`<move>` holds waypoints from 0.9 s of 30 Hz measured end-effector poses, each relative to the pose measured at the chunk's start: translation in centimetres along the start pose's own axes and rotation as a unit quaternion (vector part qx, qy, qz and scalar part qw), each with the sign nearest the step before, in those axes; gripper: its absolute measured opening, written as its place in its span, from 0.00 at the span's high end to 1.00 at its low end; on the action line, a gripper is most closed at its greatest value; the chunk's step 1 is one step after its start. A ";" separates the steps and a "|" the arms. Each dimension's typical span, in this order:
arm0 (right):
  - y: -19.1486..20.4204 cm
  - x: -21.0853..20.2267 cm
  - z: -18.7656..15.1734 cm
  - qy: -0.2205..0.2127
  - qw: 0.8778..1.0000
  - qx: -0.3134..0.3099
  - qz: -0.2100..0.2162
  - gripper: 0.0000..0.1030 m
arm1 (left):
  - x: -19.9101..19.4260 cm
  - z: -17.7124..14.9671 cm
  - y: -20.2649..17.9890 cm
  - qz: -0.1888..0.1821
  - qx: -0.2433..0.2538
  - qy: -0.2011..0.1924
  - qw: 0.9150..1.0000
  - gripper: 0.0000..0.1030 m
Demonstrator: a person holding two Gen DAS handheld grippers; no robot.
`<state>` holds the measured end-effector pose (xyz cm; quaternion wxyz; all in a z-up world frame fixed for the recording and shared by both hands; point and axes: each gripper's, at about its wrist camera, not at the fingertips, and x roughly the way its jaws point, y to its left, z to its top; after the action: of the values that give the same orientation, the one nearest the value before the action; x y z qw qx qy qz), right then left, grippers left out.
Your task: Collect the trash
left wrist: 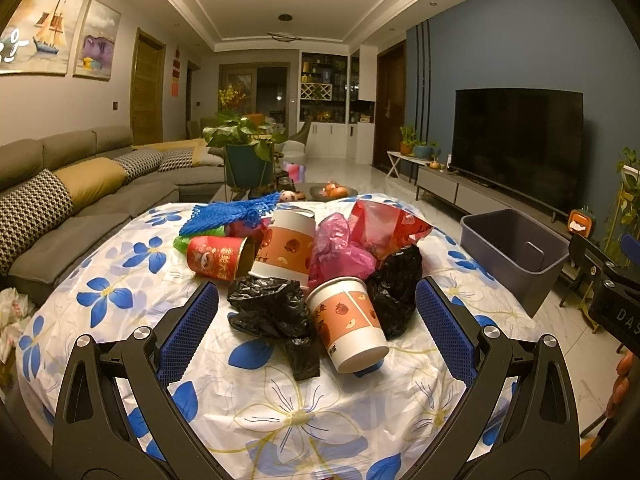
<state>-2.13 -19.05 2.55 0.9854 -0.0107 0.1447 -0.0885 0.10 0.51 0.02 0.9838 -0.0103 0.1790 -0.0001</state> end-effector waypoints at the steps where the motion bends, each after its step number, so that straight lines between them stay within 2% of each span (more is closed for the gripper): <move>1: 0.0 0.0 0.0 0.000 1.000 0.000 0.000 0.05 | 0.0 0.0 0.0 0.000 0.000 0.000 1.000 0.05; 27: 0.0 -0.1 -0.2 0.000 1.000 0.000 0.000 0.05 | 0.1 0.2 -0.2 0.001 -0.002 0.000 1.000 0.05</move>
<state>-2.27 -19.07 2.33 0.9855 -0.0103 0.1444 -0.0887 0.27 0.35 0.14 0.9837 -0.0119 0.1792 0.0010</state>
